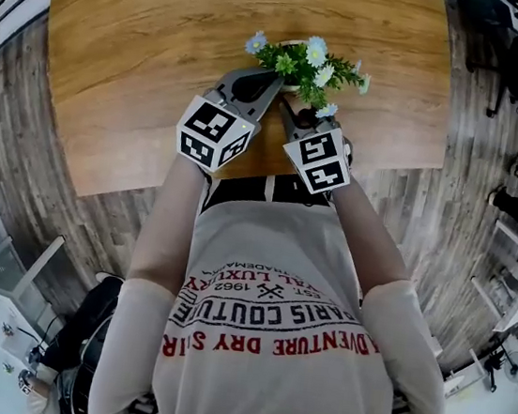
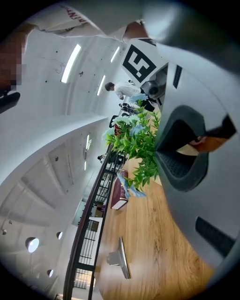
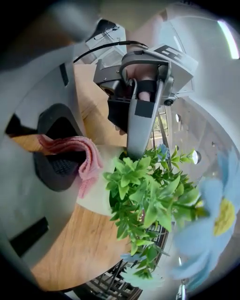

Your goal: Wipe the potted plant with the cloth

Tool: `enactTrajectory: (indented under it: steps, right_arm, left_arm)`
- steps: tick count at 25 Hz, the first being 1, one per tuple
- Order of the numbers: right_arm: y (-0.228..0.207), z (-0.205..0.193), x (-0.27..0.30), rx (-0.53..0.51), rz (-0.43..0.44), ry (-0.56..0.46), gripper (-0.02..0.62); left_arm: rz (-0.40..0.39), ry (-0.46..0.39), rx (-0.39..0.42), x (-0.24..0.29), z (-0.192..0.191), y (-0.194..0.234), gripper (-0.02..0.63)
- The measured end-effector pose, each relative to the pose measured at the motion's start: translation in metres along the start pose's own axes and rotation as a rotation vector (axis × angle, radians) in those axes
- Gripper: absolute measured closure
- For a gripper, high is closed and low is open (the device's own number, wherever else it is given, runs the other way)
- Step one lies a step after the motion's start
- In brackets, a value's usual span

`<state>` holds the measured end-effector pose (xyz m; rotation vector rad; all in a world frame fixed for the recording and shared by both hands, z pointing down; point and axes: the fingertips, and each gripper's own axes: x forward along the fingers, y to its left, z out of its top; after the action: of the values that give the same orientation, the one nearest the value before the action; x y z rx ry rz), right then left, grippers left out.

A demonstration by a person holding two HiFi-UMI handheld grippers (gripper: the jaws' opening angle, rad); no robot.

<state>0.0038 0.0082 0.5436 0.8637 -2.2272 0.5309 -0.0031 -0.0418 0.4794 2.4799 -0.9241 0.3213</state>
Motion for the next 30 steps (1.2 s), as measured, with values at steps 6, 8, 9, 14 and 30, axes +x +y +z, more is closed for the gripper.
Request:
enactTrajectory:
  steps: [6,8,9,14,30]
  right_arm:
    - [0.02,0.019,0.002,0.009,0.027,-0.075,0.558]
    - [0.027,0.027,0.0,0.011,0.038,-0.116,0.558]
    - [0.029,0.03,-0.001,0.016,0.04,-0.138,0.558]
    - [0.031,0.02,-0.016,0.052,0.026,-0.183,0.558]
    - [-0.094,-0.044,-0.081,0.086,-0.183,-0.055,0.558]
  left_arm:
    - [-0.054,0.016,-0.009,0.0,-0.001,0.0,0.591]
    - [-0.073,0.018,-0.009,-0.001,-0.001,-0.001,0.591]
    - [-0.082,0.017,-0.013,-0.001,0.0,0.0,0.591]
    - [-0.106,0.026,-0.013,-0.001,-0.003,0.001,0.591]
    - [0.08,-0.014,0.002,-0.007,-0.009,-0.003,0.591]
